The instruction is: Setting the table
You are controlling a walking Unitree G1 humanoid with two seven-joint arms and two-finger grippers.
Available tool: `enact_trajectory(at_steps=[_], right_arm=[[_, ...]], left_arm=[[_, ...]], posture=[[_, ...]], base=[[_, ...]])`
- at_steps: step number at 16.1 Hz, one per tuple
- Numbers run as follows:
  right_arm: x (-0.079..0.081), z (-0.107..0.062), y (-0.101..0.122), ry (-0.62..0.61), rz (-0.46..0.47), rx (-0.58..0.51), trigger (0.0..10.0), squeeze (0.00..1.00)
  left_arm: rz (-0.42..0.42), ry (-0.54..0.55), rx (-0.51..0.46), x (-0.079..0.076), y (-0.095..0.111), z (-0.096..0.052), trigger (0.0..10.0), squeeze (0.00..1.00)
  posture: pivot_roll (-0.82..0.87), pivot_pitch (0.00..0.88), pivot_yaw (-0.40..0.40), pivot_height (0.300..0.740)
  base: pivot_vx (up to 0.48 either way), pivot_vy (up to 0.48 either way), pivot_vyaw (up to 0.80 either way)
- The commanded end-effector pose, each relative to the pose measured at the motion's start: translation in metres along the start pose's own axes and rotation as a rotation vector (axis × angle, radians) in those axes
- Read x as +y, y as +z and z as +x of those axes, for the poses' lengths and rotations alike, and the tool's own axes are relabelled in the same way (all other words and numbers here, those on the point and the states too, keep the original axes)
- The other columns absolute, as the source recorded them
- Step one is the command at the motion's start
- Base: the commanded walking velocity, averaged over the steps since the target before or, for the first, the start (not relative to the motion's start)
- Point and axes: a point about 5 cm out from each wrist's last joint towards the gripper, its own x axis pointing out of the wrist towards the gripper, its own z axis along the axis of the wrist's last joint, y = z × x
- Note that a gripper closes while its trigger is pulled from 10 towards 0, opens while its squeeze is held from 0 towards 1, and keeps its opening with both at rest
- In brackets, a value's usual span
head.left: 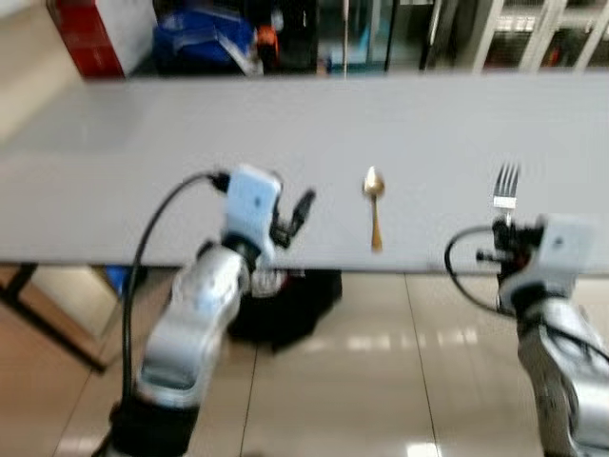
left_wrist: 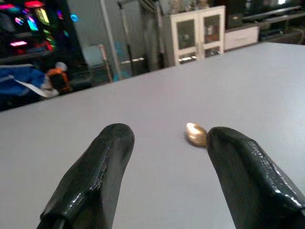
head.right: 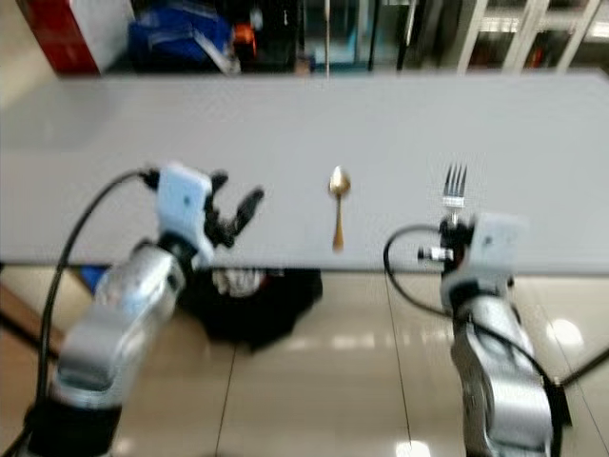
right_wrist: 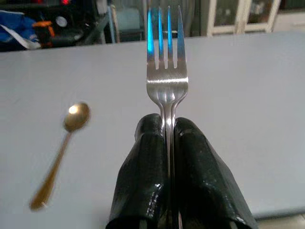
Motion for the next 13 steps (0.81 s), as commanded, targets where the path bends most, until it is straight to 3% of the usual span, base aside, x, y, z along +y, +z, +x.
enact_trajectory(at_steps=[1,13], right_arm=[[0.0081,0.0014,0.0030,0.032,0.011,-0.013,10.0,0.00],[0.0080,0.0085,0.0040,0.052,-0.010,-0.012,10.0,0.00]], left_arm=[[0.010,0.030,0.005,0.0093,-0.0001,-0.0032,10.0,0.00],[0.009,0.015,0.012,0.0049,-0.0031,-0.0071,10.0,0.00]], posture=[[0.01,0.027,0.043,0.740],[0.02,0.008,0.023,0.740]], base=[[0.337,0.000,0.00],[0.336,0.000,0.00]])
